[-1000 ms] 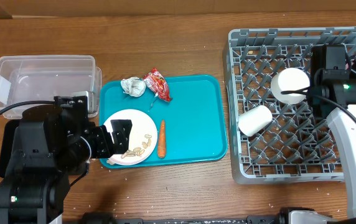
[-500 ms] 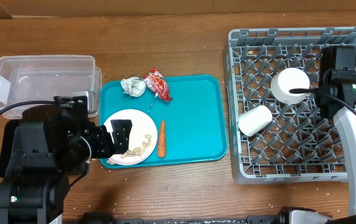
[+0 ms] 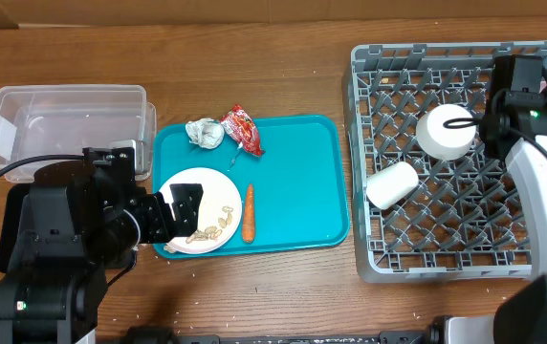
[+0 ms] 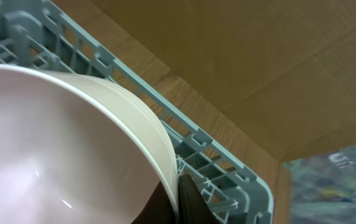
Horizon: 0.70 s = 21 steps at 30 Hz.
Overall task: Sort waste into correct bins and load items into the dishwasher
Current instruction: 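Carry the pink bowl with the right gripper to the rack's right side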
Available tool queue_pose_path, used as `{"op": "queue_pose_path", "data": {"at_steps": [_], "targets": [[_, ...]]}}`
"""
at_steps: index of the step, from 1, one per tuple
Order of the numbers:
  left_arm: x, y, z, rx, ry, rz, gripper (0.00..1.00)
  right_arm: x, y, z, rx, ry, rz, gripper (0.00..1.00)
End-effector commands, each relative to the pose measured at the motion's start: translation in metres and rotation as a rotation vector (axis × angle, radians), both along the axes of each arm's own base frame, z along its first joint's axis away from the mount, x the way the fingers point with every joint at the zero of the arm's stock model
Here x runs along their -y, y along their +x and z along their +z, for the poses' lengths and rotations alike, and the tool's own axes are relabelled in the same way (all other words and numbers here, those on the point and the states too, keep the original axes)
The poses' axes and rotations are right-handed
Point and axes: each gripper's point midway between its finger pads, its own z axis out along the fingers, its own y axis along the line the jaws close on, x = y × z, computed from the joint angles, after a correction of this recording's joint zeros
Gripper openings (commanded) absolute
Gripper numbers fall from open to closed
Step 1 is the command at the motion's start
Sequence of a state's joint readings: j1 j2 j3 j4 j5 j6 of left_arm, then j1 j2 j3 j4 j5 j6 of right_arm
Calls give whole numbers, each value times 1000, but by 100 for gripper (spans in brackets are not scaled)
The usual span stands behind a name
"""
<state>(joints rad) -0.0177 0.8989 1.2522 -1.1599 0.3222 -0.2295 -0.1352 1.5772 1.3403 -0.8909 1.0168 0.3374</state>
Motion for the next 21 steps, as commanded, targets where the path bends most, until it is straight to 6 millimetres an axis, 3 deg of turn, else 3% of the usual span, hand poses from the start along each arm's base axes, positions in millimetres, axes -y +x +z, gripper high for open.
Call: {"op": "queue_pose_path", "data": {"at_steps": [1, 4, 10, 17, 21], "targets": [[1, 0, 9, 31, 8, -19, 100, 23, -4, -8, -96, -69, -55, 4], [1, 0, 9, 31, 8, -19, 100, 41, -7, -14, -135, -114, -112, 4], [1, 0, 9, 31, 8, -19, 100, 60, 9, -26, -203, -138, -86, 4], [1, 0, 9, 31, 8, -19, 100, 60, 35, -31, -236, -175, -17, 4], [1, 0, 9, 31, 8, -19, 100, 61, 39, -36, -250, -178, -7, 4]]}}
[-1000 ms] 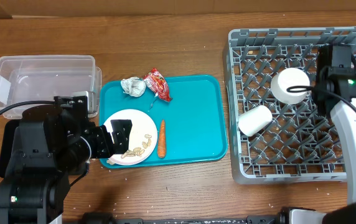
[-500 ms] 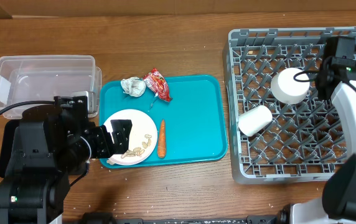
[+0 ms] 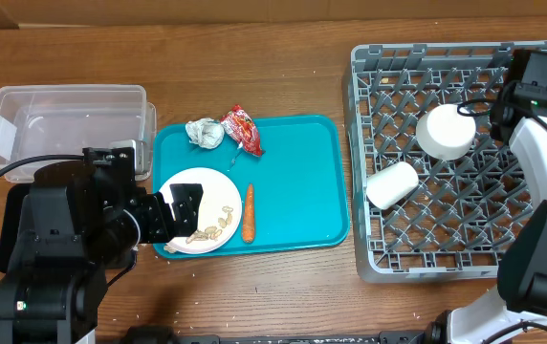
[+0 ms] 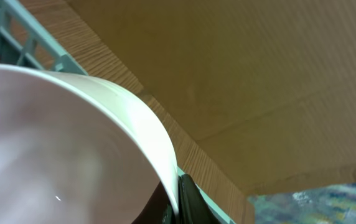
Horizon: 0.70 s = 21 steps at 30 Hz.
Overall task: Sort waste into correct bins and load items into the dishwasher
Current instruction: 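Carry the pink bowl with the right gripper to the rack's right side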
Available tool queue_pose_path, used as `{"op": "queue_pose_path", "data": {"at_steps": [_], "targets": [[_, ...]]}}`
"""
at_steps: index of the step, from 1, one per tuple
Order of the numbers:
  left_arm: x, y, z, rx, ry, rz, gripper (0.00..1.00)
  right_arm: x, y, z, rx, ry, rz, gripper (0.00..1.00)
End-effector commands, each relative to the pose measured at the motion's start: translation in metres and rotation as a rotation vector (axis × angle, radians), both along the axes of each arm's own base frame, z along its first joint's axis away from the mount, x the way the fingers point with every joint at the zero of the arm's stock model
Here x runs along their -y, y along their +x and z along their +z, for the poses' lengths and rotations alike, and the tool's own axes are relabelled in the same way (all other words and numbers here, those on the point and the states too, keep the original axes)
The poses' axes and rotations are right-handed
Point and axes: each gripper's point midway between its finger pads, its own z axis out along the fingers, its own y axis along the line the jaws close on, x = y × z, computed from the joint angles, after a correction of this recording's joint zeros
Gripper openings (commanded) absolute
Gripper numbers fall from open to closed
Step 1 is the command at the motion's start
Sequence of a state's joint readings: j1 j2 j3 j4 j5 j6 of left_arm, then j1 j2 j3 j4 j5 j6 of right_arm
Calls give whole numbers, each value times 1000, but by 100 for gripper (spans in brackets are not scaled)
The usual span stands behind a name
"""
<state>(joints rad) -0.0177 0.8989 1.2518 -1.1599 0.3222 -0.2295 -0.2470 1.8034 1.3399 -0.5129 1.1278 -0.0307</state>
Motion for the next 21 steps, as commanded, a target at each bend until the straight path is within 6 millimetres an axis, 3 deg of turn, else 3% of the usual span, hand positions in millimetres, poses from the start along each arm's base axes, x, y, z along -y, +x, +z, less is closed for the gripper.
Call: {"op": "queue_pose_path", "data": {"at_steps": [1, 8, 17, 20, 21], "targets": [[1, 0, 9, 31, 8, -19, 100, 0, 2, 0, -55, -21, 9, 4], [1, 0, 9, 31, 8, -19, 100, -3, 11, -13, -126, -20, 43, 4], [1, 0, 9, 31, 8, -19, 100, -29, 42, -11, -224, -90, 158, 4], [1, 0, 9, 31, 8, -19, 100, -40, 45, -15, -244, -86, 180, 15], [1, 0, 9, 31, 8, -19, 100, -43, 47, -16, -245, -87, 188, 31]]}}
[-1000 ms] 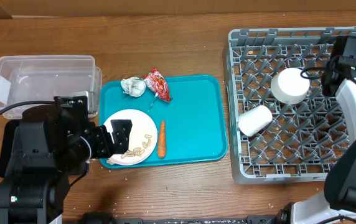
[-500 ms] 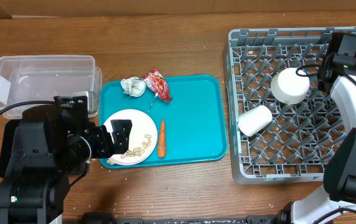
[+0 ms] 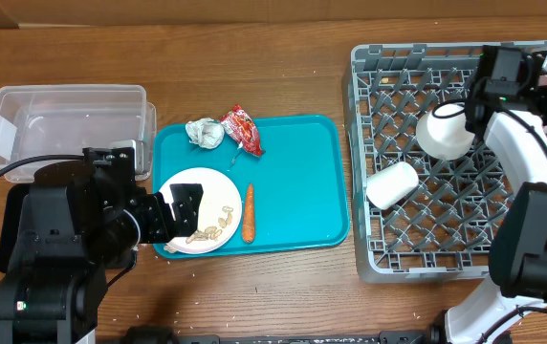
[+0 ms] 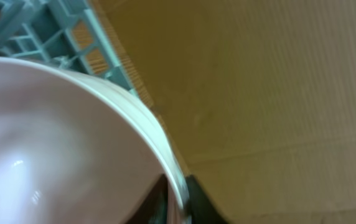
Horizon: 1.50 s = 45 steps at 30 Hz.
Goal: Sort waste into correct bins and load items into the dishwasher
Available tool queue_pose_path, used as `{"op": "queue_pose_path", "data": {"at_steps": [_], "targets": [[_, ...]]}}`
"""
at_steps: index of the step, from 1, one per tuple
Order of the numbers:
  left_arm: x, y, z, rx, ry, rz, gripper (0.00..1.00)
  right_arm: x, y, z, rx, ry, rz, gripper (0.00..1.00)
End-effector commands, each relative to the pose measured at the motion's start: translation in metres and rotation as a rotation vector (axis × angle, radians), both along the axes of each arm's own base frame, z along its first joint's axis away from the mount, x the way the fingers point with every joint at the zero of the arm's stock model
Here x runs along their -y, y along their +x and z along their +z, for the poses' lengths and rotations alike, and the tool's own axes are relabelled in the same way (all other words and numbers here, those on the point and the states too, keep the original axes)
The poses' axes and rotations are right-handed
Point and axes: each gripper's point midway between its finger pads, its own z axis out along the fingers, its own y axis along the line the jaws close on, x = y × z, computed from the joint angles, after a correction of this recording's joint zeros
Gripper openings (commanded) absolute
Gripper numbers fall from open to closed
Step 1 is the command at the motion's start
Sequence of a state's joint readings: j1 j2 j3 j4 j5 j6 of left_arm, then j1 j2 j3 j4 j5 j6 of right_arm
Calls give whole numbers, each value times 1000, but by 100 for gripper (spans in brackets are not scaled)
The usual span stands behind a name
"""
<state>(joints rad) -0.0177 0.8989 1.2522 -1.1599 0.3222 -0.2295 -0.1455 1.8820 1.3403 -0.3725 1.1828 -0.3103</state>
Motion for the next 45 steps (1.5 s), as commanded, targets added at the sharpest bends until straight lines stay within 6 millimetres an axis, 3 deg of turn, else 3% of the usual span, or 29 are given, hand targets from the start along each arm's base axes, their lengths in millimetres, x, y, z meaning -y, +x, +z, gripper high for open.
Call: {"op": "queue_pose_path", "data": {"at_steps": [1, 3, 5, 6, 9, 10, 14, 16, 18, 21, 28, 31, 33, 37, 41, 45], "targets": [[1, 0, 9, 31, 8, -19, 100, -13, 8, -3, -36, -12, 34, 42], [1, 0, 9, 31, 8, -19, 100, -19, 10, -2, -37, -20, 41, 57], [1, 0, 9, 31, 8, -19, 100, -25, 12, 0, -37, -29, 52, 64], [1, 0, 9, 31, 8, -19, 100, -29, 14, 0, -38, -31, 60, 65], [1, 0, 9, 31, 8, -19, 100, -39, 18, 0, -37, -30, 83, 40], [1, 0, 9, 31, 8, -19, 100, -41, 19, 0, -36, -30, 89, 40], [1, 0, 9, 31, 8, -19, 100, -50, 20, 3, 0, -45, 83, 41], [1, 0, 9, 31, 8, -19, 100, -57, 22, 8, 57, -49, 76, 56], [1, 0, 9, 31, 8, -19, 100, -64, 25, 15, 129, -24, 91, 63], [1, 0, 9, 31, 8, -19, 100, -79, 35, 26, 211, 112, 173, 71], [1, 0, 9, 31, 8, -19, 100, -110, 38, 53, 562, 923, 264, 75], [1, 0, 9, 31, 8, -19, 100, -92, 28, 62, 666, 1142, 228, 75], [1, 0, 9, 31, 8, -19, 100, -52, 4, 51, 732, 1236, 82, 72], [1, 0, 9, 31, 8, -19, 100, -1, -27, 28, 781, 1273, -100, 68], [1, 0, 9, 31, 8, -19, 100, 20, -44, -7, 744, 1300, -235, 68], [1, 0, 9, 31, 8, -19, 100, 22, -39, -37, 703, 1344, -286, 63]]}}
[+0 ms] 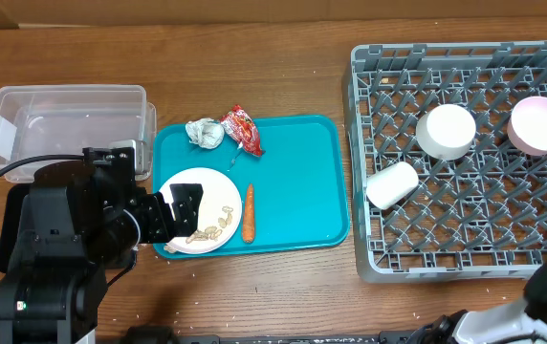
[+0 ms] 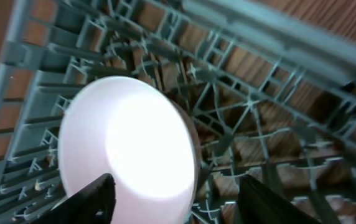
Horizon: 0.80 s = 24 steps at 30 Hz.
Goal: Sort waste into correct bins and load items into the dishwasher
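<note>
A pink bowl (image 1: 539, 124) sits in the grey dish rack (image 1: 426, 253) near its right edge. In the right wrist view this pink bowl (image 2: 128, 149) lies just below my right gripper (image 2: 178, 202), whose fingers (image 2: 91, 199) stand wide open and clear of it. On the teal tray (image 1: 302, 191) are a white plate (image 1: 207, 196) with food scraps and a carrot (image 1: 249, 212). A crumpled paper (image 1: 205, 133) and a red wrapper (image 1: 243, 129) lie at the tray's far edge. My left gripper (image 1: 176, 210) hovers open at the plate's left rim.
A clear plastic bin (image 1: 63, 124) stands at the far left. The rack also holds an upturned white bowl (image 1: 446, 131) and a white cup (image 1: 392, 184) on its side. My left arm's bulk covers the table's front left.
My right gripper was shut on the pink bowl's rim beside the white bowl. Now the bowl rests in the rack at the right, and the gripper is open above it. The left arm is unchanged.
My right gripper held the pink bowl by its rim over the rack's back right, then at the far right corner, then nearer the white bowl. Now the bowl lies in the rack, let go. The left gripper stayed at the plate throughout.
</note>
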Available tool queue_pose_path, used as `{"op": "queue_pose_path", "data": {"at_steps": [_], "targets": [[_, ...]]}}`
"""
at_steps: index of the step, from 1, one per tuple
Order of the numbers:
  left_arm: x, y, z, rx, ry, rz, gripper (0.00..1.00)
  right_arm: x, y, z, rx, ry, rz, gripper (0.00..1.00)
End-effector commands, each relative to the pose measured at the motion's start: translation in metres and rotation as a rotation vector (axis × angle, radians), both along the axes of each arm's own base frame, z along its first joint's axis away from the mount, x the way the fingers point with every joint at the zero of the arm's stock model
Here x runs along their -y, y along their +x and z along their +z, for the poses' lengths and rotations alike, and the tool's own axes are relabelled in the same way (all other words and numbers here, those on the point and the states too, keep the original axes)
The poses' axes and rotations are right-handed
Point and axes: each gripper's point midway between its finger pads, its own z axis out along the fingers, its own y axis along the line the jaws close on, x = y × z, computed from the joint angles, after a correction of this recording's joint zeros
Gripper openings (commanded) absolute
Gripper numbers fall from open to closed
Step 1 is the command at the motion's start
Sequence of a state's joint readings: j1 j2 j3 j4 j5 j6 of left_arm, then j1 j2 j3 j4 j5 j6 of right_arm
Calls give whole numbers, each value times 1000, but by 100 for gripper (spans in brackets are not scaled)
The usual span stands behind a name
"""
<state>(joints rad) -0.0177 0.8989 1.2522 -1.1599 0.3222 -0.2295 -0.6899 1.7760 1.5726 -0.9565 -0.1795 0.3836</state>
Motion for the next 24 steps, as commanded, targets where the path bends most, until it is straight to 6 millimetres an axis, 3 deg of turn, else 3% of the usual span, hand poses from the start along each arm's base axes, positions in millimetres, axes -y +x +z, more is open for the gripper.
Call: {"op": "queue_pose_path", "data": {"at_steps": [1, 3, 8, 9, 12, 16, 20, 24], "targets": [[1, 0, 9, 31, 8, -19, 100, -9, 14, -24, 3, 89, 26, 60], [1, 0, 9, 31, 8, -19, 100, -12, 22, -29, 25, 112, 45, 57], [1, 0, 9, 31, 8, -19, 100, -5, 18, -36, -12, 89, 8, 9], [1, 0, 9, 31, 8, -19, 100, -1, 13, -37, -35, 77, -30, 4], [1, 0, 9, 31, 8, -19, 100, 6, 4, -36, -74, 34, -63, 4], [1, 0, 9, 31, 8, -19, 100, 12, -2, -14, -85, -73, -88, 4], [1, 0, 9, 31, 8, -19, 100, 21, -20, 33, -140, -328, -163, 4], [1, 0, 9, 31, 8, -19, 100, 13, -31, 86, -160, -572, -222, 4]]}}
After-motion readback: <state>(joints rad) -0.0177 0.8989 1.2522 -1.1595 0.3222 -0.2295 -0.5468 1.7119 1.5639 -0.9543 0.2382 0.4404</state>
